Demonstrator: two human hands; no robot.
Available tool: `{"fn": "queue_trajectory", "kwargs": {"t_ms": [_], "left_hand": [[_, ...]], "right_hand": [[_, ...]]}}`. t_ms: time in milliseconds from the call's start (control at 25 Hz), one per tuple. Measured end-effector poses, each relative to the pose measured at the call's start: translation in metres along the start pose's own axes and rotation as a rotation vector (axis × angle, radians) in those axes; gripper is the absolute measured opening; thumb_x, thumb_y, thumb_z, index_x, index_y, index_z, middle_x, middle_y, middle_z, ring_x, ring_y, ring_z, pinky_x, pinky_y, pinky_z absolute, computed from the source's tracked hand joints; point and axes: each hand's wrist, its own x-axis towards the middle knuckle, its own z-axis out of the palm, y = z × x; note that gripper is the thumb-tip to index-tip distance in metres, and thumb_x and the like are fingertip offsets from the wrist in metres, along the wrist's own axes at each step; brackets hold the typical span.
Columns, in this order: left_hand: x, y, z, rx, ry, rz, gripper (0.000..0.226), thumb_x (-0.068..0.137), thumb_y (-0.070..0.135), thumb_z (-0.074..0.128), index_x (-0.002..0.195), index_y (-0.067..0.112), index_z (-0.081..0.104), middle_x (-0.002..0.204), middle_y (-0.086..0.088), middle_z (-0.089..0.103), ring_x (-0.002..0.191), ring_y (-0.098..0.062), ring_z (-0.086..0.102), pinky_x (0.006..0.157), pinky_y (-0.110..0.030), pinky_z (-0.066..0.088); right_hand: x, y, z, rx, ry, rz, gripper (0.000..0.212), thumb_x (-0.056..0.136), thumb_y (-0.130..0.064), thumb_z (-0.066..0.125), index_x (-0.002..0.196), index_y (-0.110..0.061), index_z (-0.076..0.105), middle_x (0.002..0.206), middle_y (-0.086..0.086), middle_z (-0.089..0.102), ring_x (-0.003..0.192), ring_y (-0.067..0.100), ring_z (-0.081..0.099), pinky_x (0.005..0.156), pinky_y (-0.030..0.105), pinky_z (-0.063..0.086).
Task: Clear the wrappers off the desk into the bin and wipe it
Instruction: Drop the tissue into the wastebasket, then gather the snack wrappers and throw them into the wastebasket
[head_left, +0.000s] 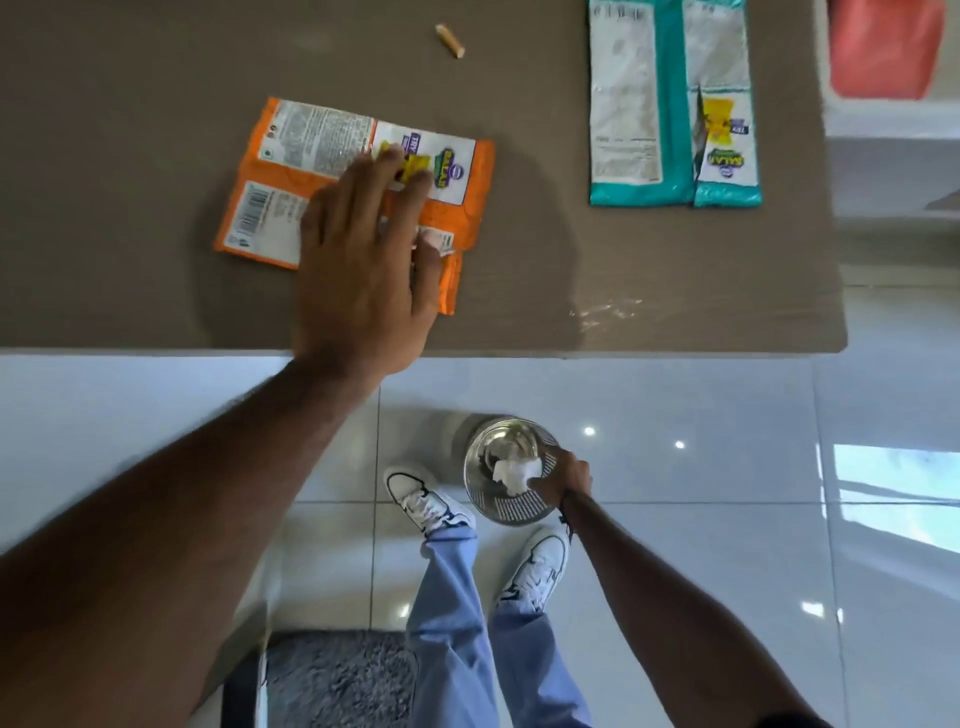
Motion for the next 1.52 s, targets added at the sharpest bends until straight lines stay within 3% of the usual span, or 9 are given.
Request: {"fn": "queue_trajectory", "kwargs": {"t_ms": [320, 560, 760, 880, 960, 1040, 1160, 1240, 1520], "left_hand": [[0.001, 0.011, -0.033, -0.043, -0.189, -0.065, 0.053, 0.104, 0.034, 0.038, 0.154, 0.017, 0.042, 0.167, -0.010, 0.033, 0.155, -0.031, 0.031, 0.123, -0.051, 0.029], [0.023, 0.007, -0.066, -0.219, -0.275, -0.079, 0.049, 0.097, 0.025, 0.051, 0.143, 0.010, 0.055, 0.156, -0.015, 0.049, 0.144, -0.036, 0.045, 0.118, -0.052, 0.036], [0.064, -0.037, -0.095, -0.262, -0.241, -0.721, 0.066, 0.083, 0.029, 0.072, 0.142, 0.010, 0.047, 0.148, -0.018, 0.050, 0.138, -0.040, 0.046, 0.114, -0.053, 0.037], [0.069, -0.059, -0.101, -0.347, -0.398, -0.893, 0.066, 0.070, 0.019, 0.080, 0.129, 0.007, 0.052, 0.133, -0.020, 0.060, 0.127, -0.040, 0.057, 0.106, -0.052, 0.050], [0.074, -0.073, -0.099, -0.483, -0.442, -0.905, 0.055, 0.073, 0.011, 0.080, 0.123, 0.002, 0.059, 0.124, -0.021, 0.068, 0.116, -0.040, 0.067, 0.099, -0.049, 0.058], [0.082, -0.081, -0.096, -0.742, -0.487, -0.944, 0.039, 0.082, 0.001, 0.072, 0.121, -0.002, 0.066, 0.121, -0.025, 0.071, 0.110, -0.040, 0.071, 0.097, -0.052, 0.059], [0.109, -0.072, -0.103, -0.992, -0.613, -0.859, 0.032, 0.091, -0.003, 0.068, 0.123, -0.003, 0.068, 0.122, -0.029, 0.072, 0.111, -0.044, 0.071, 0.099, -0.056, 0.058], [0.139, -0.047, -0.104, -1.034, -0.666, -0.736, 0.033, 0.091, -0.002, 0.071, 0.123, -0.002, 0.068, 0.123, -0.027, 0.072, 0.112, -0.042, 0.072, 0.100, -0.054, 0.058], [0.253, 0.107, -0.078, -0.679, -0.631, -0.238, 0.037, 0.079, 0.022, 0.084, 0.113, 0.015, 0.073, 0.114, -0.011, 0.077, 0.106, -0.033, 0.074, 0.098, -0.049, 0.060]], "right_hand": [[-0.150, -0.056, -0.086, 0.280, 0.321, -0.399, 0.015, 0.080, -0.016, 0.065, 0.079, -0.022, 0.078, 0.080, -0.004, 0.079, 0.072, 0.012, 0.074, 0.066, 0.019, 0.050], [-0.211, -0.162, -0.178, 0.414, 0.584, -0.684, 0.013, 0.084, -0.024, 0.061, 0.081, -0.021, 0.073, 0.072, -0.013, 0.072, 0.061, -0.001, 0.064, 0.058, 0.013, 0.049], [-0.196, -0.255, -0.196, 0.340, 0.456, -0.407, 0.021, 0.079, -0.031, 0.074, 0.089, -0.020, 0.059, 0.085, 0.000, 0.070, 0.079, 0.021, 0.069, 0.052, 0.018, 0.041], [-0.186, -0.275, -0.195, 0.549, 0.311, -0.219, 0.049, 0.073, -0.027, 0.083, 0.117, -0.012, 0.066, 0.105, 0.004, 0.073, 0.102, 0.024, 0.070, 0.082, 0.030, 0.056], [-0.182, -0.278, -0.197, 0.683, 0.189, -0.166, 0.034, 0.075, -0.018, 0.082, 0.107, -0.010, 0.075, 0.096, 0.005, 0.076, 0.089, 0.019, 0.071, 0.083, 0.031, 0.059], [-0.183, -0.274, -0.207, 0.748, 0.043, -0.174, 0.004, 0.081, -0.010, 0.076, 0.084, -0.008, 0.075, 0.072, 0.004, 0.073, 0.060, 0.012, 0.067, 0.059, 0.023, 0.057], [-0.183, -0.256, -0.241, 0.765, 0.097, -0.180, 0.018, 0.084, -0.014, 0.069, 0.066, -0.016, 0.068, 0.046, -0.008, 0.064, 0.044, 0.006, 0.058, 0.042, 0.016, 0.044], [-0.181, -0.235, -0.275, 0.790, 0.218, -0.169, 0.017, 0.083, -0.021, 0.068, 0.067, -0.016, 0.069, 0.058, -0.008, 0.068, 0.054, 0.008, 0.059, 0.047, 0.018, 0.043], [-0.152, -0.141, -0.362, 0.735, 0.429, -0.116, 0.017, 0.081, -0.024, 0.070, 0.084, -0.009, 0.078, 0.077, 0.007, 0.076, 0.067, 0.020, 0.065, 0.064, 0.034, 0.058]]}}
